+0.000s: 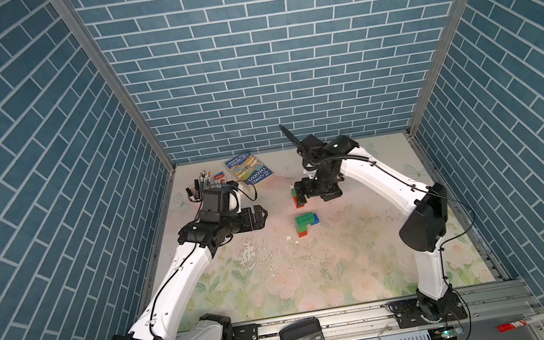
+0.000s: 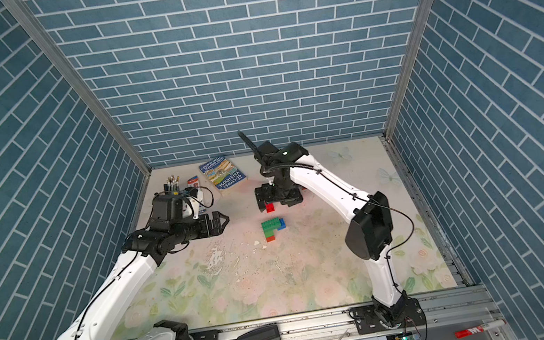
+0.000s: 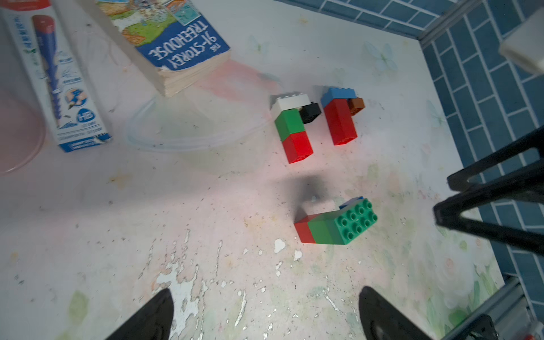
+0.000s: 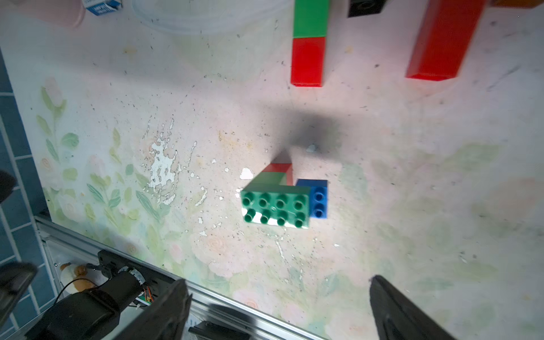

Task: Assemble the letter r with lego
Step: Pick up the lego brick from the center of the board.

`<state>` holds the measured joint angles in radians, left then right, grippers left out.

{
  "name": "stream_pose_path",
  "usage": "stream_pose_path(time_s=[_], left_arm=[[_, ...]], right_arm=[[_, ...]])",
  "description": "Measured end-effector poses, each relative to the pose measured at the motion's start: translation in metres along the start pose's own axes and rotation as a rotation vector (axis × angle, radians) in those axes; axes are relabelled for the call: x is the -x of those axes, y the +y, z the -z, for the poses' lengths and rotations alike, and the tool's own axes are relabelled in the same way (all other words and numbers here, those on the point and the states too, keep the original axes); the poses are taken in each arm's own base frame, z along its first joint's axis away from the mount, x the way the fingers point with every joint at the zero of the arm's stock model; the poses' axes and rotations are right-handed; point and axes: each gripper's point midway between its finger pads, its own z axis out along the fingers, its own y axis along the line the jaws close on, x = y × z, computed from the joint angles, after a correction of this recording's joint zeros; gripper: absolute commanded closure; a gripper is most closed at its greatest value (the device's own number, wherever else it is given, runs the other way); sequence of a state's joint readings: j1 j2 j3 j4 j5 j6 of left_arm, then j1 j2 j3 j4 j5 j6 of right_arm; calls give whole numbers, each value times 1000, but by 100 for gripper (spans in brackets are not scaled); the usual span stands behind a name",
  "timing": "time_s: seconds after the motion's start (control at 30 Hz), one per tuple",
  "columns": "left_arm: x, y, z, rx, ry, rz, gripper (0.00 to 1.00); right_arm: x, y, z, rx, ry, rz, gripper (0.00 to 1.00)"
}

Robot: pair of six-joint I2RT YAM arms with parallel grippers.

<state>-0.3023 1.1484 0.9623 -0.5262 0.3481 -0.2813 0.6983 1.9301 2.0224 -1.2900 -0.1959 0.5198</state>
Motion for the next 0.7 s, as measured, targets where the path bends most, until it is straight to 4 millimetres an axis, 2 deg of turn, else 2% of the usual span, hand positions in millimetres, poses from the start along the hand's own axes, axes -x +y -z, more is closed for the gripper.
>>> stream_pose_path(time_s=[0.07, 0.17, 0.3, 0.43, 0.53, 0.7], left_arm=[[1, -14, -9, -51, 5, -62, 3], [-8, -37, -28, -122, 46, -158, 4], [-24, -60, -59, -187, 118, -260, 6], [-35, -66, -83, -193, 177, -334, 8], [-40, -73, -91, -193, 195, -398, 8], [-44, -83, -94, -184, 192, -488, 9]], right_arm=[[-7, -20, 25, 12, -29, -13, 4], [-22, -47, 46, -3, -62, -38, 4], [-50, -72, 47, -22, -52, -63, 5], [-67, -91, 43, -3, -41, -115, 6], [-73, -99, 48, 24, -61, -145, 7], [-76, -99, 61, 69, -95, -160, 7]])
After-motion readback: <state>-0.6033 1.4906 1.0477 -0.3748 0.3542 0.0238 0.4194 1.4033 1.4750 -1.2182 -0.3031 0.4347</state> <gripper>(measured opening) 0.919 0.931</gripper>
